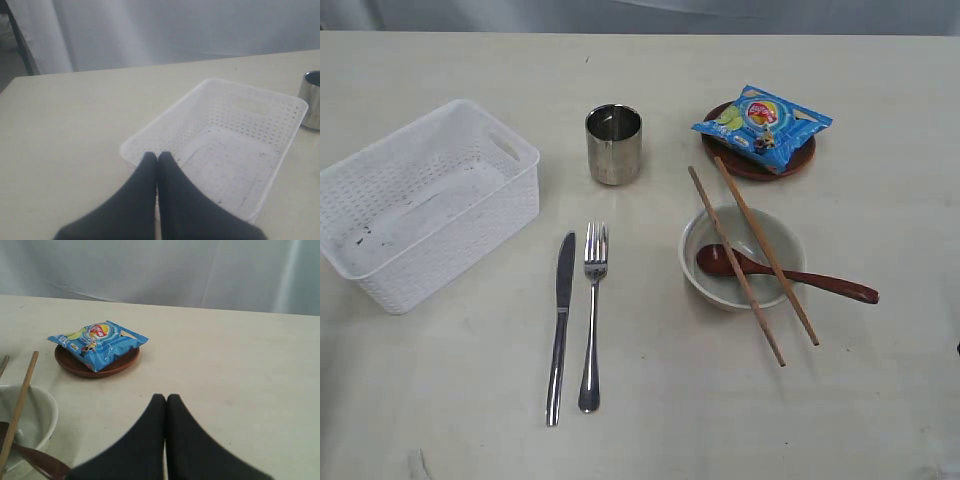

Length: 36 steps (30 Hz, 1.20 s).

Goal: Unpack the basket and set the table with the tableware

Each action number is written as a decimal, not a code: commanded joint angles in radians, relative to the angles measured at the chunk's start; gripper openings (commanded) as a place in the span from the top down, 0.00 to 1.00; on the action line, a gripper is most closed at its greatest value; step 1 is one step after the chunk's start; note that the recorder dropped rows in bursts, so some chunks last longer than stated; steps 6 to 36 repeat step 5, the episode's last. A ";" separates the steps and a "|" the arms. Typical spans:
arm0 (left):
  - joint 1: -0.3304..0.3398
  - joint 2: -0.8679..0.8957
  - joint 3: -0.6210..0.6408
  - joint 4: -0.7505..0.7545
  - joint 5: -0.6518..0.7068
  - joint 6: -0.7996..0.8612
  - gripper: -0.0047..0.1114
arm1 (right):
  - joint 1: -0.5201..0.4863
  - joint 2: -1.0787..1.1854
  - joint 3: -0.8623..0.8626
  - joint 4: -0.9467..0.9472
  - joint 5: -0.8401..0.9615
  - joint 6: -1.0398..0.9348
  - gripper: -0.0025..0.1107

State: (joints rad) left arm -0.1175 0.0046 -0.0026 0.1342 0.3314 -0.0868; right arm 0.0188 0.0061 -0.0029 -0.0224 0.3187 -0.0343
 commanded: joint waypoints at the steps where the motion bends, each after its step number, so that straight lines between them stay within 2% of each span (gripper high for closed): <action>1: 0.004 -0.005 0.003 0.000 -0.009 0.002 0.96 | -0.006 -0.006 0.003 -0.005 -0.002 0.003 0.98; 36: 0.004 -0.005 0.003 0.000 -0.009 0.002 0.96 | -0.006 -0.006 0.003 -0.005 -0.002 0.003 0.98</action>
